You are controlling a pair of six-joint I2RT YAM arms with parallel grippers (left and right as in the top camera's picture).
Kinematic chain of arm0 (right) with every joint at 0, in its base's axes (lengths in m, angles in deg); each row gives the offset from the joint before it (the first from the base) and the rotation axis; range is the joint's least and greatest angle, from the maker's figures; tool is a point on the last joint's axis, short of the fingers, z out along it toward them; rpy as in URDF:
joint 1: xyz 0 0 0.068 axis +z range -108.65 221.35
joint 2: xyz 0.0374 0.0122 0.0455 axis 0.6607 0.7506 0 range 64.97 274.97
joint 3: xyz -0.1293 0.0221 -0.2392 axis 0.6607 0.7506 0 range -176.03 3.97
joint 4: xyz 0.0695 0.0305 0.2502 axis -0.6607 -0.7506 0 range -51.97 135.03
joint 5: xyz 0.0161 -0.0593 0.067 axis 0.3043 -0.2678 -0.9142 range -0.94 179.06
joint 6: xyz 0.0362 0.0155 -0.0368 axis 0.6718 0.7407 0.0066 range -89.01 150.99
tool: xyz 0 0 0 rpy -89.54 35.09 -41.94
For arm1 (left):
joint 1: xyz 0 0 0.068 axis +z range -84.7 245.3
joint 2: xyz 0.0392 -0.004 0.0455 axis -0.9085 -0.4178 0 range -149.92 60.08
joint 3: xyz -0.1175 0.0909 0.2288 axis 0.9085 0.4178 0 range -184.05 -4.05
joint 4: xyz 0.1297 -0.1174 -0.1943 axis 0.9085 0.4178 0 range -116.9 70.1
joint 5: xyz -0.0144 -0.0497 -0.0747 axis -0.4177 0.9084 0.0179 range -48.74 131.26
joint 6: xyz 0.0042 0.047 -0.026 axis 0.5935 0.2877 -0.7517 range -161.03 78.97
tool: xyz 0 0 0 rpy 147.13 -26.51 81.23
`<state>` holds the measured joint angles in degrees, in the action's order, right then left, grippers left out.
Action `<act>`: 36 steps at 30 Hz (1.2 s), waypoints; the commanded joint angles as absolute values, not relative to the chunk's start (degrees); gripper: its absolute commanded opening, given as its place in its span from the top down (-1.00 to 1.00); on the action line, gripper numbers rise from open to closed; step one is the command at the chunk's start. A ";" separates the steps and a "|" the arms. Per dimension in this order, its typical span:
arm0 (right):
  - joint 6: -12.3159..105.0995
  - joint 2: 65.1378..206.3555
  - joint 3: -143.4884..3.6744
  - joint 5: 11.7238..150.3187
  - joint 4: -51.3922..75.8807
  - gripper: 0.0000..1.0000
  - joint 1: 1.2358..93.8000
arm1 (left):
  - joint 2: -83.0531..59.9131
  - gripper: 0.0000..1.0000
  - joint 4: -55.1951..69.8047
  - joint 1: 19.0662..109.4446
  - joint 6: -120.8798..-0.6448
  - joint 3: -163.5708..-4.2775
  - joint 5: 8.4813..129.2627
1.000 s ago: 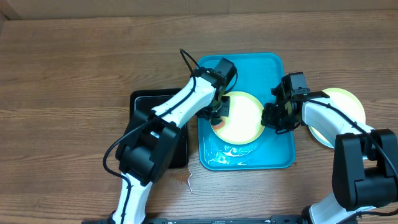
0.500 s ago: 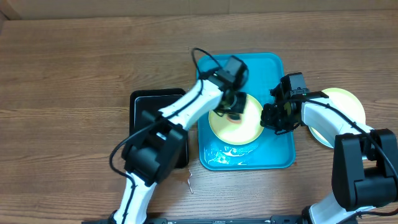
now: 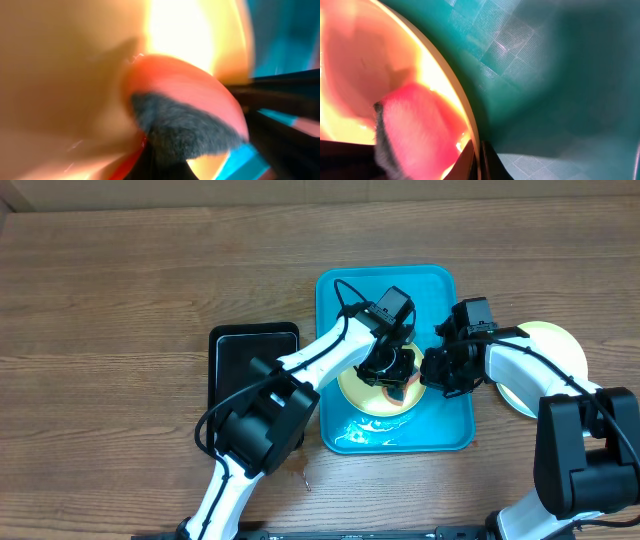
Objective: Clean dirty plates on tray and stack at the side
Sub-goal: 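Scrub the remaining yellow plate with the sponge in left gripper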
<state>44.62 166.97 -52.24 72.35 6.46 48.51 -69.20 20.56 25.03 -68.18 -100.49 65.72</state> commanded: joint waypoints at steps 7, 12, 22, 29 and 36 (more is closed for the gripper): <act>44.40 168.19 -51.58 75.50 6.42 0.92 48.47 | -66.42 0.91 31.03 26.30 -71.92 -101.76 36.33; 44.42 168.19 -51.58 75.48 6.35 0.92 48.47 | -66.44 0.92 35.12 26.30 -72.51 -101.76 27.50; 44.42 168.19 -51.58 75.50 6.38 0.92 48.47 | -65.52 0.91 40.14 26.24 -74.48 -106.17 36.31; 44.42 168.19 -51.58 75.50 6.31 0.92 48.47 | -55.78 0.92 43.53 27.28 -73.01 -109.76 37.66; 44.42 168.19 -51.58 75.50 6.18 0.92 48.47 | -45.90 0.91 52.08 32.66 -72.29 -109.69 27.69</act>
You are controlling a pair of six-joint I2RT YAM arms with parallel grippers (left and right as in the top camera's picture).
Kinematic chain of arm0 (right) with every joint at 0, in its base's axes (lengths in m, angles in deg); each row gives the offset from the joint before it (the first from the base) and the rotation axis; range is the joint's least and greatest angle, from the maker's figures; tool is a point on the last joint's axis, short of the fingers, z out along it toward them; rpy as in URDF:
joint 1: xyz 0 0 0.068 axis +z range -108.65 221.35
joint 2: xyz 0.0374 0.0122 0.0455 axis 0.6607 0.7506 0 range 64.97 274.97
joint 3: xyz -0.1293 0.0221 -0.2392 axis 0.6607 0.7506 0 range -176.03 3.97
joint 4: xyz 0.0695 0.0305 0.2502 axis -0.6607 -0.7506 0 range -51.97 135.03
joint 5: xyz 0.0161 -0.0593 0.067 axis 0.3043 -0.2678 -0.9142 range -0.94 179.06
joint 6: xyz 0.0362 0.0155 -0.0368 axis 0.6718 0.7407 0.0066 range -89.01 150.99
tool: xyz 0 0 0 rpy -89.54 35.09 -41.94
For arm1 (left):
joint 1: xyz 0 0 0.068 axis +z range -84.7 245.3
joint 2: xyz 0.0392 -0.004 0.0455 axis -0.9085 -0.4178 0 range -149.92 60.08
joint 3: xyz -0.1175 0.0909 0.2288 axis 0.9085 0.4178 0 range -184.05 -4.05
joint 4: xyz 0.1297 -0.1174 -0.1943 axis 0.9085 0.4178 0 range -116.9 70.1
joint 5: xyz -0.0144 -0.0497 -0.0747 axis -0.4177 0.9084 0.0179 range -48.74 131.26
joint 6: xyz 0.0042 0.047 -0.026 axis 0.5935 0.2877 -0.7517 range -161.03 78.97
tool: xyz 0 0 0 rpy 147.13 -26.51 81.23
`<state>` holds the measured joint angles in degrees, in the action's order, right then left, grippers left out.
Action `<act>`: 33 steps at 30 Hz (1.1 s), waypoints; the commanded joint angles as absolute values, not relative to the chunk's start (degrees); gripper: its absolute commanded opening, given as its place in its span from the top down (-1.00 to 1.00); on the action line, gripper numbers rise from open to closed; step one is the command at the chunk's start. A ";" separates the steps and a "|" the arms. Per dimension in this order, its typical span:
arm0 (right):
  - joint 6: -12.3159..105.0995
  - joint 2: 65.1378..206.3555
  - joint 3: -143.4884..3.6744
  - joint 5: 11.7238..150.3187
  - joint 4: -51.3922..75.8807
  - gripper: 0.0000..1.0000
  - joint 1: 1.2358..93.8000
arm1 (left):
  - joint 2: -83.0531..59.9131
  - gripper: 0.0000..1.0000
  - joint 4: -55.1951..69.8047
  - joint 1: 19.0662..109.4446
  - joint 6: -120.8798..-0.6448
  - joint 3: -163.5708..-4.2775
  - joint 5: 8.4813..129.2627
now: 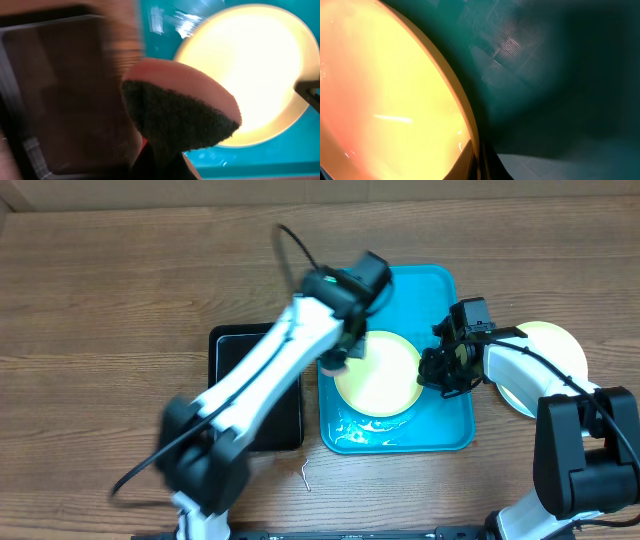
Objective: Clean dirty plates on tray and stack at the side
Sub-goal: 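Scrub the remaining yellow plate with the sponge in left gripper, then return sponge to black tray and release it with left gripper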
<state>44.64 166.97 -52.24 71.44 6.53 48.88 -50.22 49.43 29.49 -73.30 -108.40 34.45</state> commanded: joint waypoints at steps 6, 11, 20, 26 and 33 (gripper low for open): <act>44.45 168.19 -51.58 75.50 6.70 0.92 48.47 | -45.68 0.92 53.61 38.04 -71.24 -102.35 25.29; 44.42 168.19 -51.58 75.50 6.53 0.92 48.47 | -45.68 0.92 42.31 41.78 -71.24 -86.13 32.00; 44.42 168.19 -51.58 75.52 6.29 0.92 48.47 | -45.66 0.69 28.98 45.58 -70.96 -71.86 38.58; 44.42 168.04 -52.39 78.80 5.20 0.92 48.47 | -43.12 0.05 35.45 47.90 -68.49 -76.91 39.41; 44.42 162.66 -62.09 80.05 -6.87 0.92 48.62 | -32.06 -1.00 40.32 54.12 -66.35 -82.98 39.41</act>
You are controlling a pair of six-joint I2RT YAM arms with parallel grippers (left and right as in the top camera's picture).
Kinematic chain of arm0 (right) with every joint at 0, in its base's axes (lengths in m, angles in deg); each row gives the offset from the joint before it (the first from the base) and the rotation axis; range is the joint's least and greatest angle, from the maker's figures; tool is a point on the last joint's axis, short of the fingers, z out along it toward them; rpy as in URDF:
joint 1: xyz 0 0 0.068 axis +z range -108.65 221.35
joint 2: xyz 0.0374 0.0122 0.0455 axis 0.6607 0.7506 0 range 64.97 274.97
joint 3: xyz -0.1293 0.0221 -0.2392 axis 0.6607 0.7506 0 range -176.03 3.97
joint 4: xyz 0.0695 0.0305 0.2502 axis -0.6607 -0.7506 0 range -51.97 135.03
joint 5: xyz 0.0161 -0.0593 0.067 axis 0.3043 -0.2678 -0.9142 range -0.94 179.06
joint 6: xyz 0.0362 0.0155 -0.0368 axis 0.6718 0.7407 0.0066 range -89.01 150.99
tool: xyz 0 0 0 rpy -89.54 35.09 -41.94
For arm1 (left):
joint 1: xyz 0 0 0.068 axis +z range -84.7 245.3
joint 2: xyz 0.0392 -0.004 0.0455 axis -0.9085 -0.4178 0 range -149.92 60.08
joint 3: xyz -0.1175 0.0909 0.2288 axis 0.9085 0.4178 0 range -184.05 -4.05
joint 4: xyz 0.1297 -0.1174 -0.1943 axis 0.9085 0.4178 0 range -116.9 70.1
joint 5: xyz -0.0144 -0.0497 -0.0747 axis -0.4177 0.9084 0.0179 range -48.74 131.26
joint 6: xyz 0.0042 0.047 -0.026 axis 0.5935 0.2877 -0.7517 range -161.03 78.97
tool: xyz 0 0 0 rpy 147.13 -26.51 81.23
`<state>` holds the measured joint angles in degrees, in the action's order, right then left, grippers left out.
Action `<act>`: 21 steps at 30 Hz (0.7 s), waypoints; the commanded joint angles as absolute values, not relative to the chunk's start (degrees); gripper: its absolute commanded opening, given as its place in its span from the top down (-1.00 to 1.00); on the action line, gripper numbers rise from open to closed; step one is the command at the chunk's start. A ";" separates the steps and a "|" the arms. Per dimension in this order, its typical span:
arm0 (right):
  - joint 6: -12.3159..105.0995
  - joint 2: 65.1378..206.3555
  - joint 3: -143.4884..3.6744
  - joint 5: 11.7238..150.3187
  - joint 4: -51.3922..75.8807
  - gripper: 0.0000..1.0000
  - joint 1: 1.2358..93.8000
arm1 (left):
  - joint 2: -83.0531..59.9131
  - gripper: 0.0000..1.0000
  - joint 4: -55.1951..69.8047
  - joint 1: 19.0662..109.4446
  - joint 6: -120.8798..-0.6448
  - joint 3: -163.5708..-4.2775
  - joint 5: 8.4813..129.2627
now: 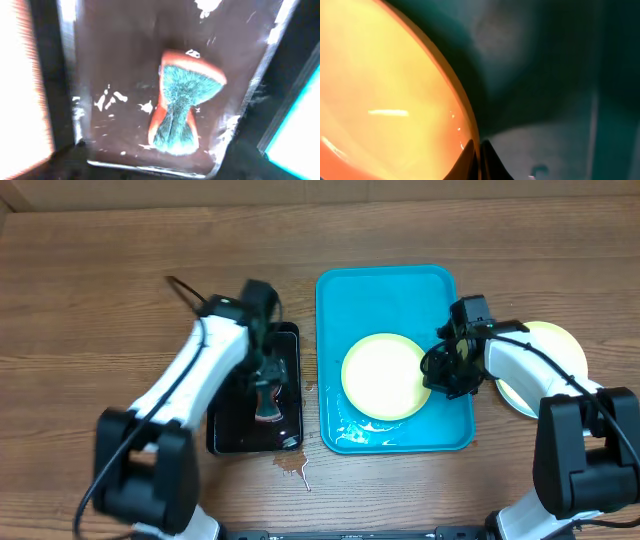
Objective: Clean dirty plates on tray and stack at the side
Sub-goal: 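Return sponge to black tray and release it with left gripper, then lift the yellow plate with right gripper and tilt it over black tray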
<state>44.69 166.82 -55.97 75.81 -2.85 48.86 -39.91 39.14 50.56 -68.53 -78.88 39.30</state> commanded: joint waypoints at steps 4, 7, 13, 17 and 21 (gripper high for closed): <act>44.38 159.73 -70.16 80.07 -14.10 0.92 51.00 | -26.42 -1.00 42.61 59.17 -65.21 -86.11 39.41; 43.99 159.17 -75.73 81.47 -17.19 0.92 54.81 | -22.88 -1.00 43.42 63.30 -65.23 -87.46 39.41; 43.99 159.17 -81.31 93.53 -13.80 0.92 68.80 | -19.12 -1.00 43.82 69.21 -65.21 -87.53 39.37; 43.99 160.17 -81.28 105.58 -6.98 0.92 79.57 | -19.30 -1.00 45.37 70.32 -65.21 -87.44 39.37; 43.99 162.93 -81.28 113.99 -2.50 0.92 85.93 | -19.32 -0.99 45.96 70.28 -65.21 -87.33 39.37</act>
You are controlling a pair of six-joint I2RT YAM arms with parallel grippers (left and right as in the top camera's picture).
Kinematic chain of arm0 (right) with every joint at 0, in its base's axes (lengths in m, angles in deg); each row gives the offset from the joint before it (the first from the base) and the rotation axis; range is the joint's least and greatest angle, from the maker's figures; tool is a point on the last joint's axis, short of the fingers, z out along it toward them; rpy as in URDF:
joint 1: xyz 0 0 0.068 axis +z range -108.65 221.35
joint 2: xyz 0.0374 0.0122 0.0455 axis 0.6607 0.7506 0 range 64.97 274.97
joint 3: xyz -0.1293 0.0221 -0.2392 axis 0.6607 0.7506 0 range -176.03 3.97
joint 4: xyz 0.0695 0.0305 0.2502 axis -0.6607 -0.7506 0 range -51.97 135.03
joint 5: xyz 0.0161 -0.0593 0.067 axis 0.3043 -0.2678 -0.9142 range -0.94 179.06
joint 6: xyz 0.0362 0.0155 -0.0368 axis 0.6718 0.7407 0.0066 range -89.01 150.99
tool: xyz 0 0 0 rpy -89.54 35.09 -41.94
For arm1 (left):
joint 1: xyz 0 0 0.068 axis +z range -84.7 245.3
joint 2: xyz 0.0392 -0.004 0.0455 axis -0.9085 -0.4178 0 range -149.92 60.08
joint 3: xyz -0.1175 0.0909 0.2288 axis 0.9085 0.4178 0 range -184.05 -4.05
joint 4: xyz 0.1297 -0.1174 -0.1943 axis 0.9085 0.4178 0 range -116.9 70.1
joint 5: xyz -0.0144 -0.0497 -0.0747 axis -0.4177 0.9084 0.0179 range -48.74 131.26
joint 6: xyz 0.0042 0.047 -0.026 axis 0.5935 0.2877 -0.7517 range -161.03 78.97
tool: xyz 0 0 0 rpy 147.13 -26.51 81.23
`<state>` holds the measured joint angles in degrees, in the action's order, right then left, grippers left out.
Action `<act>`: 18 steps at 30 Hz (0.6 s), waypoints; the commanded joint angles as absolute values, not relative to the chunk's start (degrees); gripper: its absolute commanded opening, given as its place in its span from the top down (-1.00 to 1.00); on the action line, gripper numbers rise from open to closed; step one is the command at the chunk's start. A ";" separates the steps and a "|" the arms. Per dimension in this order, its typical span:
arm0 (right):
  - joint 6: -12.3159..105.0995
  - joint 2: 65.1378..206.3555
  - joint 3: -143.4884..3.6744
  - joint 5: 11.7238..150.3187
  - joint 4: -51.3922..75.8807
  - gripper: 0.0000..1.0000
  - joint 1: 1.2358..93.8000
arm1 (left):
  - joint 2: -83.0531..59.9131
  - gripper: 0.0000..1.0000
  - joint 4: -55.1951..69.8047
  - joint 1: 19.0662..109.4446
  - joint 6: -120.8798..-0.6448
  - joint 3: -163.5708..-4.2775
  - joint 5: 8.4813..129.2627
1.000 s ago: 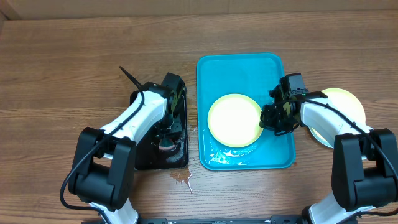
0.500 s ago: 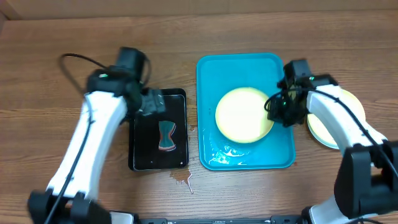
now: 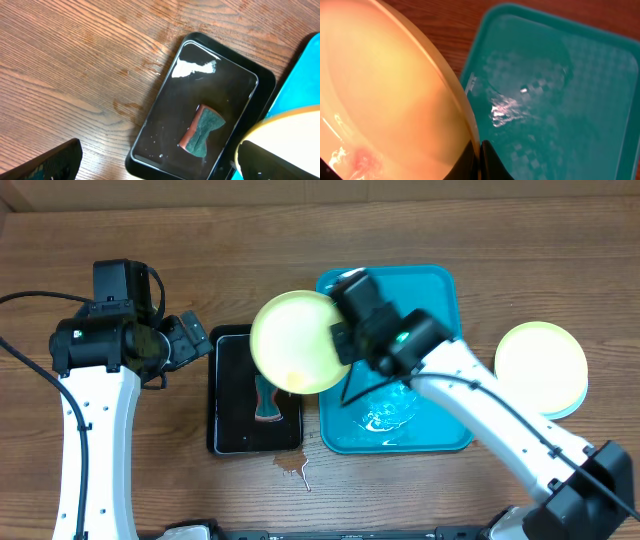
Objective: Clean dirty plates on tray and stack at the side
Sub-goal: 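Lift the yellow plate with right gripper and tilt it over black tray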
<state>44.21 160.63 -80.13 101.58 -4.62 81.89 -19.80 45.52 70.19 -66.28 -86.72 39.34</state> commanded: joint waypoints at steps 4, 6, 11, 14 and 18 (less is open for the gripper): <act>44.01 165.79 -81.28 124.29 -2.15 0.92 90.72 | -19.32 -1.00 46.35 70.26 -65.21 -87.33 39.37; 44.05 166.23 -81.28 129.01 -2.13 0.92 93.01 | -19.32 -1.00 46.33 70.26 -65.23 -87.33 39.37; 44.25 166.25 -81.28 140.29 -0.49 0.92 98.91 | -19.32 -0.99 46.35 70.26 -65.23 -87.33 39.39; 44.25 166.25 -81.28 145.47 0.19 0.92 102.11 | -19.32 -1.00 46.33 70.26 -65.23 -87.33 39.39; 44.25 166.25 -81.28 152.42 0.45 0.92 105.54 | -19.32 -1.00 46.35 70.26 -65.23 -87.33 39.39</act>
